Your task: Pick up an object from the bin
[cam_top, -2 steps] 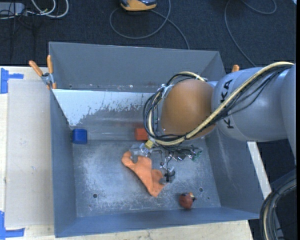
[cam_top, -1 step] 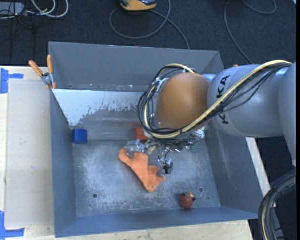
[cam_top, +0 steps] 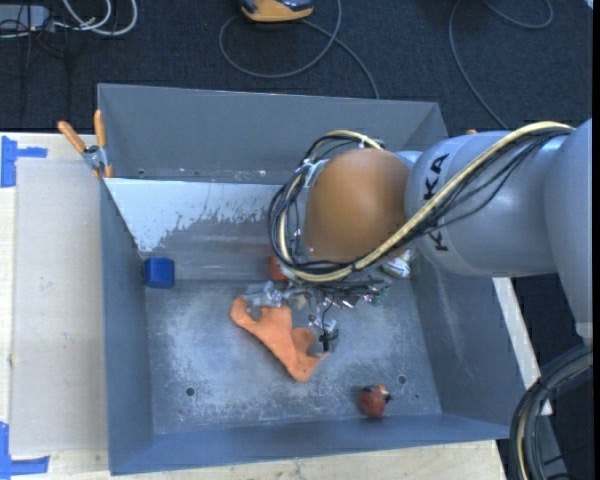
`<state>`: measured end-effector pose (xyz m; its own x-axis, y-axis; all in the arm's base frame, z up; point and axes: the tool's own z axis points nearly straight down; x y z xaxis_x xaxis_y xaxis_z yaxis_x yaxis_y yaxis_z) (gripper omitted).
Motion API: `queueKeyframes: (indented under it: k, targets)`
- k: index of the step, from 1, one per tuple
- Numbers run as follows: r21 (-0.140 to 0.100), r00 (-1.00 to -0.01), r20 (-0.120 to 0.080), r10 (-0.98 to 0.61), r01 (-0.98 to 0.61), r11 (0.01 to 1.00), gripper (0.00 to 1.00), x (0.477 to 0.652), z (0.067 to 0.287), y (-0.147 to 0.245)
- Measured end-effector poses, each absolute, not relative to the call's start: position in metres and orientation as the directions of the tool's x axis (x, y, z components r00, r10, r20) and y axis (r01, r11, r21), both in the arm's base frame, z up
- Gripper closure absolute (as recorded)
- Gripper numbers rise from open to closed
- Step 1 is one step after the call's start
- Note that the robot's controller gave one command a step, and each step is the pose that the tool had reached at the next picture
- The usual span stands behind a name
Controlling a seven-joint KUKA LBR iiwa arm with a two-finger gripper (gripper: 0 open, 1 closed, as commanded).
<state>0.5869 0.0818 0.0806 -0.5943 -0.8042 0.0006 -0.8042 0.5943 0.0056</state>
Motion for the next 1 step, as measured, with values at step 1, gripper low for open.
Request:
queueKeyframes:
  k: [1]
  targets:
    - [0.005,-0.592,0.001,-0.806,-0.806,0.592,0.00,0.5817,0.0765,0.0872]
